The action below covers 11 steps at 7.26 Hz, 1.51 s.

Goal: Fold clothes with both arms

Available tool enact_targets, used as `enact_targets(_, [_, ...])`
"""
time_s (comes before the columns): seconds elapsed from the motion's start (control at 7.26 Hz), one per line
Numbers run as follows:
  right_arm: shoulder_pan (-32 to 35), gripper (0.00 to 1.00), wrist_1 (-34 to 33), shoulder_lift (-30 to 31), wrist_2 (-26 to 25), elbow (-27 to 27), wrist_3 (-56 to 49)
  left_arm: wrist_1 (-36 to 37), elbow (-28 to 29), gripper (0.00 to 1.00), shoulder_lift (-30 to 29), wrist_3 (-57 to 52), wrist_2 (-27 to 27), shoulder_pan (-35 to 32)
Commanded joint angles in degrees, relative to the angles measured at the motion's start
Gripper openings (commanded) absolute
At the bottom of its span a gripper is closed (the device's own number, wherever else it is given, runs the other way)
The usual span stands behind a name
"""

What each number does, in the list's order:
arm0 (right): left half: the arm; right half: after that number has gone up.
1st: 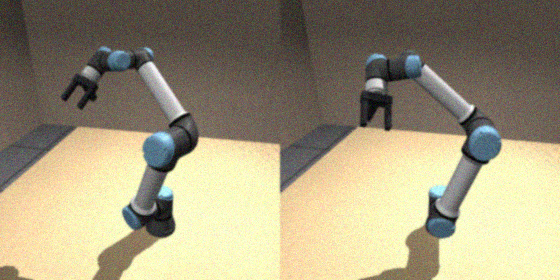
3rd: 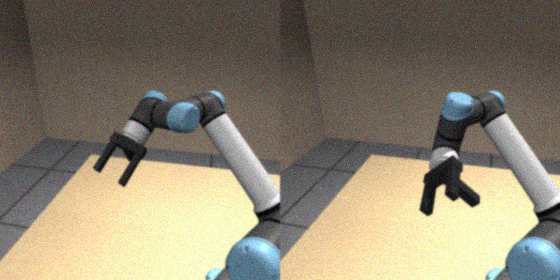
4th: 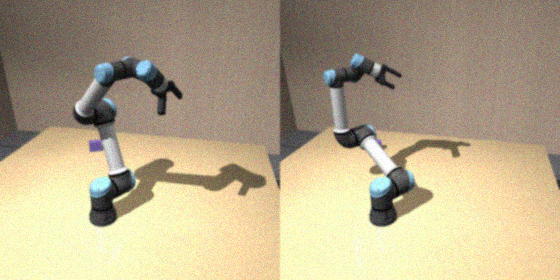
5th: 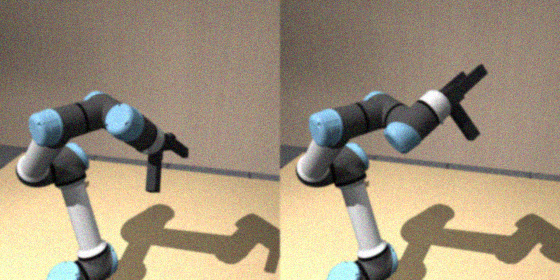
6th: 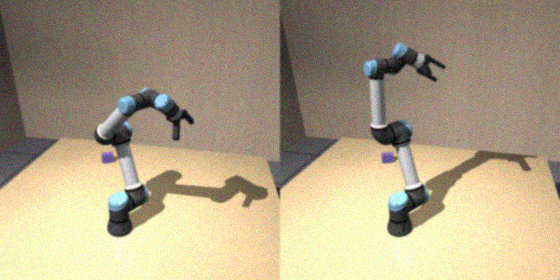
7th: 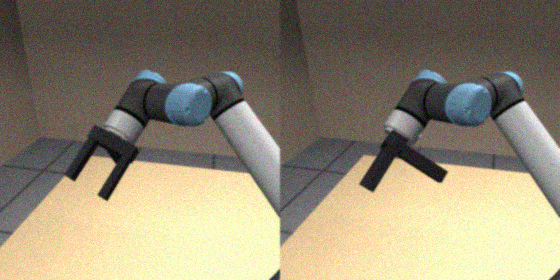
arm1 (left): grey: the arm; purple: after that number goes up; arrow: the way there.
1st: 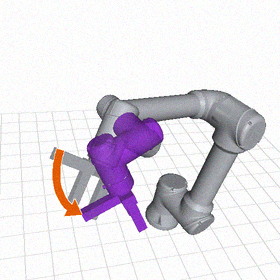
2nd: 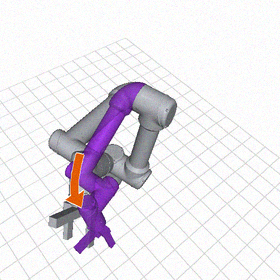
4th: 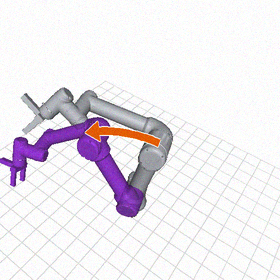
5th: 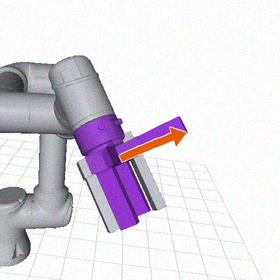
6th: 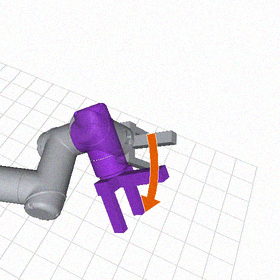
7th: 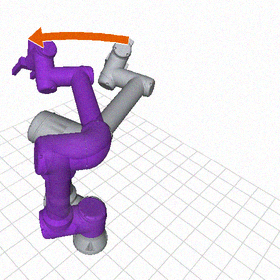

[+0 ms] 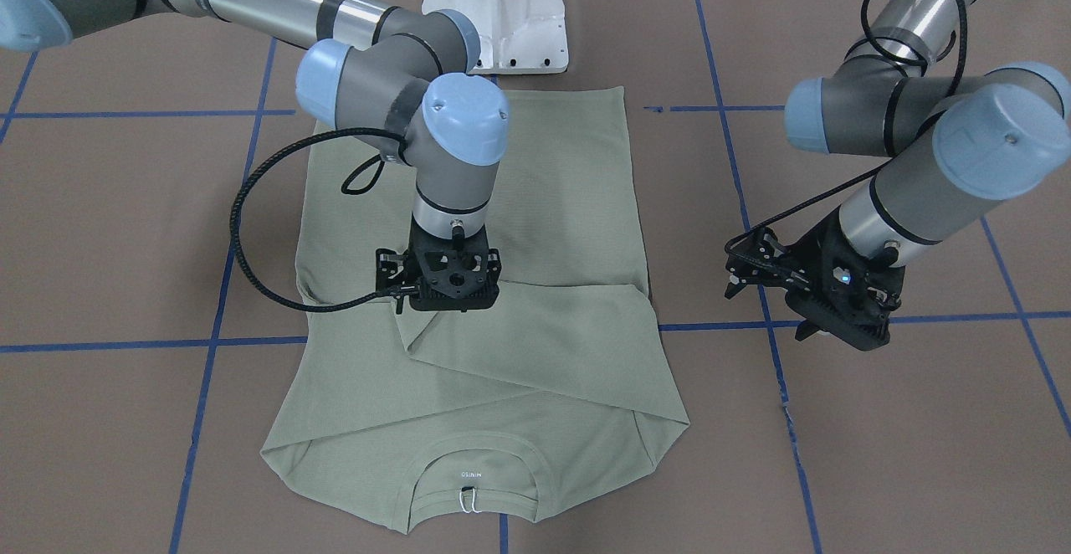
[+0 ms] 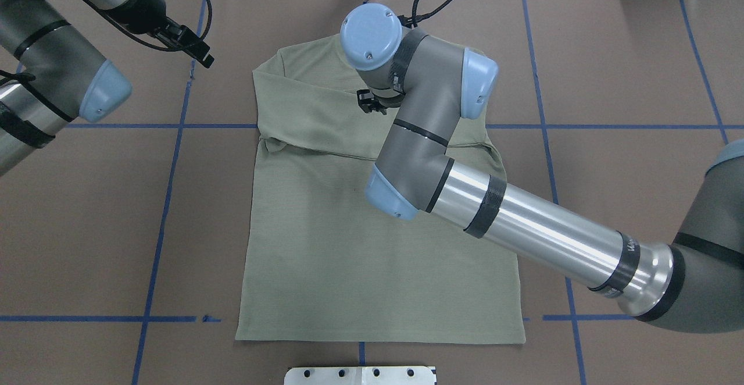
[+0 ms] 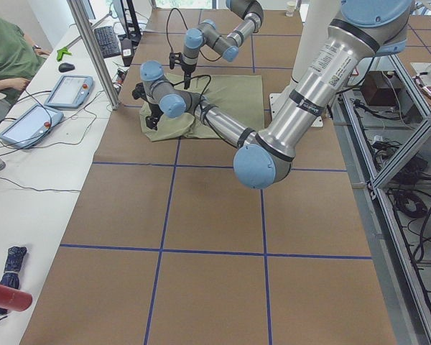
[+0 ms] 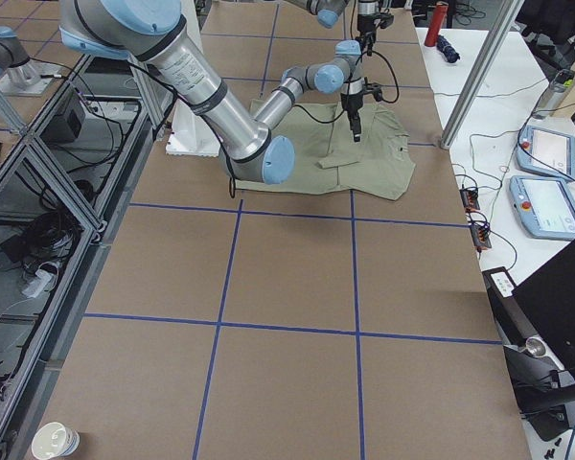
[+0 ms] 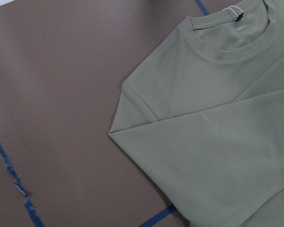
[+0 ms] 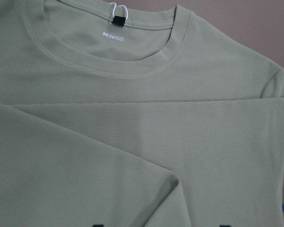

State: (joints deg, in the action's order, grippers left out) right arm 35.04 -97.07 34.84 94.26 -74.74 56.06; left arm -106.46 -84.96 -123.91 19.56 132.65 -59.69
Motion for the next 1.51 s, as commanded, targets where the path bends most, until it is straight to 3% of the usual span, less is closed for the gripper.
enact_targets(0.0, [-3.1, 0.67, 0.0, -0.2, -4.6, 1.8, 1.5, -0.2, -0.6, 1.0, 0.3, 0.1, 0.6, -0.3])
enact_targets(0.55, [-5.9, 0.61, 1.6, -0.3, -9.8, 4.4, 2.9, -0.2, -0.6, 1.0, 0.4, -0.2, 0.6, -0.3])
enact_targets(0.83, [-6.1, 0.51, 5.9, -0.2, -10.0, 7.1, 3.1, -0.2, -0.6, 1.0, 0.4, -0.2, 0.6, -0.3])
enact_targets(1.38, [-6.5, 0.46, 5.0, 0.1, -10.9, 6.5, 2.2, -0.2, -0.7, 1.0, 0.4, 0.0, 0.6, -0.3])
